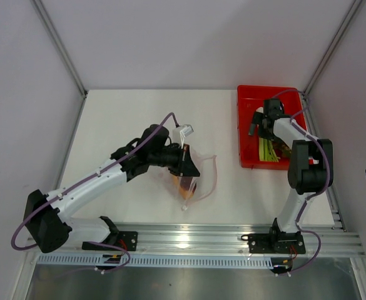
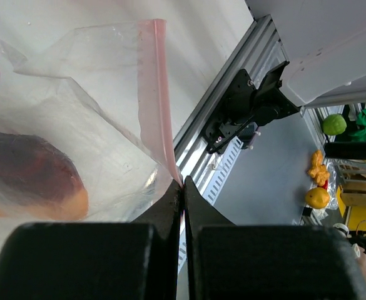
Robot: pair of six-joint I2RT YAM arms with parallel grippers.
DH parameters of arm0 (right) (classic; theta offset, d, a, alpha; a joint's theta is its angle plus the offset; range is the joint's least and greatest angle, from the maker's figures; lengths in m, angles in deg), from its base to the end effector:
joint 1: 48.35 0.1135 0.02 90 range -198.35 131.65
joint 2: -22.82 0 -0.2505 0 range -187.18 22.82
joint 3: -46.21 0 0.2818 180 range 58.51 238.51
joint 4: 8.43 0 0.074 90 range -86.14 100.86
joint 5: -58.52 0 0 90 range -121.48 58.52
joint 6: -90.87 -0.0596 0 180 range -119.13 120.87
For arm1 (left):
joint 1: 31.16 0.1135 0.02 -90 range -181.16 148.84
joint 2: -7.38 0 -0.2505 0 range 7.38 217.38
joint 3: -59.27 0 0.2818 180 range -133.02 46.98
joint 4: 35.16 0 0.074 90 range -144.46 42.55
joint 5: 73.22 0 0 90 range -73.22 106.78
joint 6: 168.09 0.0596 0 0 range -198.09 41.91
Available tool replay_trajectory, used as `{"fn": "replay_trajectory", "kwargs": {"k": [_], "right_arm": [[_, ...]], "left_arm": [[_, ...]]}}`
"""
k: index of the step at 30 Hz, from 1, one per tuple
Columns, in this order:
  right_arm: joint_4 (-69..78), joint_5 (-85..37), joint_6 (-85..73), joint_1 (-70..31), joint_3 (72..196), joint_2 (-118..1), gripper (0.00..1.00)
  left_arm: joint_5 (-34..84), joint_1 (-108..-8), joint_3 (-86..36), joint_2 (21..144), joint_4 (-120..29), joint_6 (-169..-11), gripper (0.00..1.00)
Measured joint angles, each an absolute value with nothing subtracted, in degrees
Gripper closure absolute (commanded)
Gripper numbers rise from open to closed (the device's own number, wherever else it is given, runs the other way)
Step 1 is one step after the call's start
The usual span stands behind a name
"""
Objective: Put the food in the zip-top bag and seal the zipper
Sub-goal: Pick up the fake vegetable from the bin.
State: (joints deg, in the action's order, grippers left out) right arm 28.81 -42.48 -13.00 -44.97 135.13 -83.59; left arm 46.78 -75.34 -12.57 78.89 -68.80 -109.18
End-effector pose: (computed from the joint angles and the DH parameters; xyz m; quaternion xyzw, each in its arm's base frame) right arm 0.4360 0.0144 0.1609 0.1156 0.9420 -0.0451 0.3118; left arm 0.2140 -0.2495 0.2837 0.2190 0.8306 -0.4604 0.2241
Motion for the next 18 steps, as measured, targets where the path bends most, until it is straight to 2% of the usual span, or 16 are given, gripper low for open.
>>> {"fn": "replay_trajectory", "kwargs": {"k": [8,10,15,18], "right_arm": [[29.3,-42.2,-11.9,-46.1,137.2,-89.8,0.07],[29.4,-42.1,-11.8,-46.3,137.3,-90.4,0.1],[29.2,-41.0,-11.5,-46.4,137.1,-90.7,0.23],[28.4,-40.6,-11.2,-46.4,136.2,-90.7,0.38]], "left_arm": [[47.8,-75.3,-11.9,79.7,-68.0,-109.2,1.0],[48.1,-75.3,-11.8,79.7,-67.9,-109.2,0.99],[48.5,-75.3,-11.6,79.7,-67.2,-109.2,1.0],[48.6,-75.3,-11.1,79.7,-66.9,-109.3,0.99]]}}
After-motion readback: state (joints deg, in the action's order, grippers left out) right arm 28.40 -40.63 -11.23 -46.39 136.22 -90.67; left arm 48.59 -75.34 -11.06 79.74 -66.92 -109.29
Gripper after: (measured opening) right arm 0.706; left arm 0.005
